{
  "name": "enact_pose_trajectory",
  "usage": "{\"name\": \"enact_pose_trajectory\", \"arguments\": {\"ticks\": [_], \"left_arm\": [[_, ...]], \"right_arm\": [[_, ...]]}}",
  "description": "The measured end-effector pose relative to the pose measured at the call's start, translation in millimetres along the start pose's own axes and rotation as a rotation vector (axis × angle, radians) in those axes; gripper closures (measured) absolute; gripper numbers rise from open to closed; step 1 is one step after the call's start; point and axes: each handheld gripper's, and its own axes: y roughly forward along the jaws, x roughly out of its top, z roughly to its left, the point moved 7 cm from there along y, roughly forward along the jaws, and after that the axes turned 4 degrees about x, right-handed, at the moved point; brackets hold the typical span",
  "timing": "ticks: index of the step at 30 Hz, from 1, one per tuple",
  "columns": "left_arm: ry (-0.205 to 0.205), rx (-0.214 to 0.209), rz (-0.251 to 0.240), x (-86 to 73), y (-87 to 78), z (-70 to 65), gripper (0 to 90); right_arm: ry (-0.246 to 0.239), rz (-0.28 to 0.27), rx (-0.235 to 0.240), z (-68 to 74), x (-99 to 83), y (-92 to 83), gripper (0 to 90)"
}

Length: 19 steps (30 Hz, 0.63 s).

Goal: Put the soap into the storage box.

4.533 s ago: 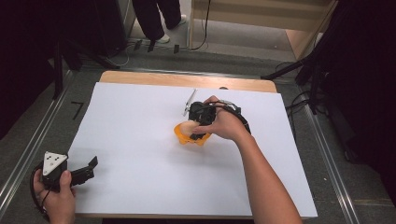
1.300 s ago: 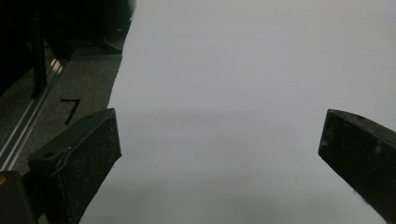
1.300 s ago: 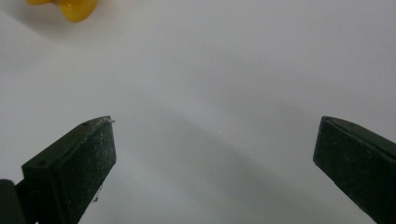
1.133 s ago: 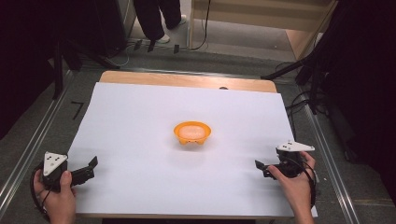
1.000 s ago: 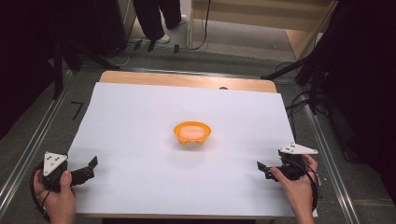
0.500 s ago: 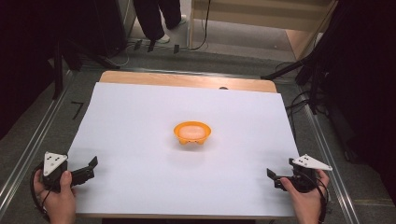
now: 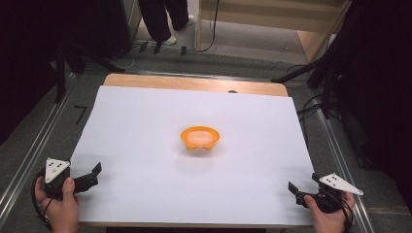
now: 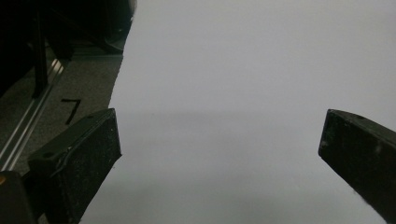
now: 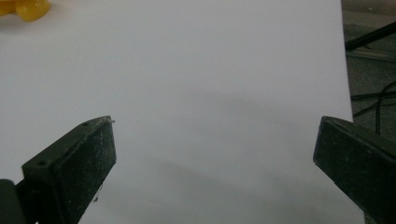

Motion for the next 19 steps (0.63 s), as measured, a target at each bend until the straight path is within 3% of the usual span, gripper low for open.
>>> {"name": "enact_pose_trajectory", "arguments": {"ticks": [5,9,19], "left_arm": [[0.005,0.000,0.010,-0.3,0.6,-0.7,0.0],[-0.001,-0.003,0.006,-0.1,0.5,0.1,0.0],[0.004,-0.002,0.011,-0.2,0.8,-0.6,0.0]], "right_arm": [[0.002,-0.039,-0.024,-1.8,-2.2,-2.2,0.0],[-0.021,-0.030,-0.041,-0.4,-3.7,-0.3,0.0],[-0.013,-0.025,-0.042,-1.7,-4.6,0.9,0.3]]}}
